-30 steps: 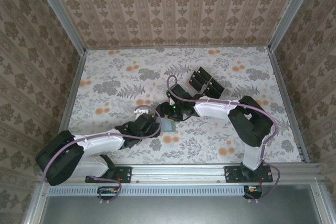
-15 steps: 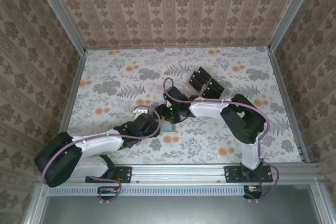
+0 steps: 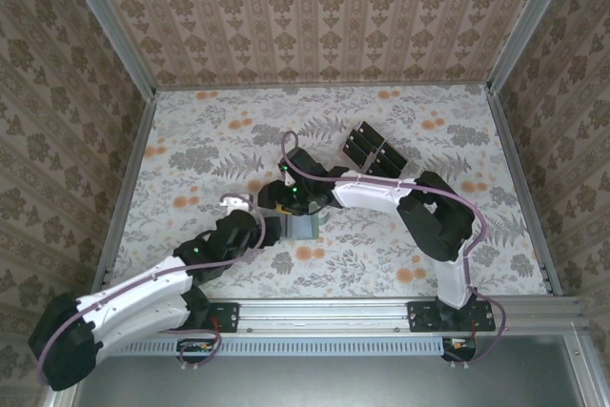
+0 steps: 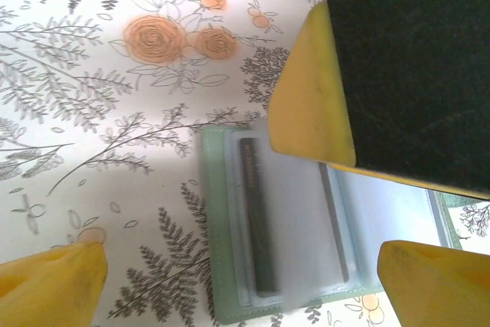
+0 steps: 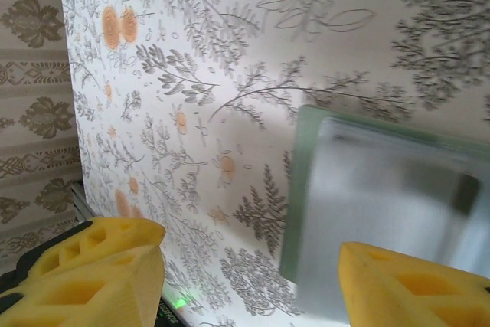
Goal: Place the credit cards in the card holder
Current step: Flip over the card slot in the card holder.
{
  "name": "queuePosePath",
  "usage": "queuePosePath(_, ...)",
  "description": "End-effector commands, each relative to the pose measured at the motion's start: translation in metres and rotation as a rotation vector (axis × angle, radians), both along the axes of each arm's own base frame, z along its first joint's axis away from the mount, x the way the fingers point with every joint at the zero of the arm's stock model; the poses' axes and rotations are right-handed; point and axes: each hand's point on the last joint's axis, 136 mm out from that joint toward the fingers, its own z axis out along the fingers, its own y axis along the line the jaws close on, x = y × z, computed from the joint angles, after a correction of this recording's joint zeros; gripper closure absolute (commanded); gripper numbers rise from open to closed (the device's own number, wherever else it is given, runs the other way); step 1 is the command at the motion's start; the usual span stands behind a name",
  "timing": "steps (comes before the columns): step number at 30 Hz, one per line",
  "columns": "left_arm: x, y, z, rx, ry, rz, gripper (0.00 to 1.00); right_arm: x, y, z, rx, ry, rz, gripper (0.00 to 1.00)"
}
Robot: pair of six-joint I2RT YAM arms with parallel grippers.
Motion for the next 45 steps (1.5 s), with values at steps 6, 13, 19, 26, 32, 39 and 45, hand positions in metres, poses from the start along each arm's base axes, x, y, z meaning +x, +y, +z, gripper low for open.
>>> queuePosePath(6, -0.008, 0.022, -0.014, 0.016, 0.036, 0.061, 0.00, -0.002, 0.021, -0.034, -0.064, 0.057, 0.012, 0.37)
queuePosePath(13, -0.007, 0.022, -0.012, 0.018, 0.043, 0.058, 0.00, 0.008, 0.029, 0.027, 0.011, -0.076, 0.114, 0.37)
queuePosePath(19, 0.000, 0.021, -0.013, 0.014, 0.064, 0.071, 0.00, 0.023, -0.029, 0.074, -0.064, -0.204, 0.139, 0.37)
queuePosePath(26, 0.014, 0.025, -0.011, 0.043, 0.103, 0.098, 0.00, 0.052, -0.180, 0.056, -0.507, -0.249, 0.035, 0.41)
queuePosePath(32, 0.025, 0.028, -0.005, 0.053, 0.130, 0.109, 0.00, 0.063, -0.269, 0.037, -0.918, -0.264, 0.029, 0.52)
queuePosePath(39, 0.032, 0.026, -0.002, 0.061, 0.140, 0.105, 0.00, 0.071, -0.308, 0.019, -1.150, -0.247, 0.060, 0.57)
queuePosePath(45, 0.033, 0.023, -0.007, 0.060, 0.162, 0.103, 0.00, 0.074, -0.323, 0.007, -1.199, -0.223, 0.051, 0.57)
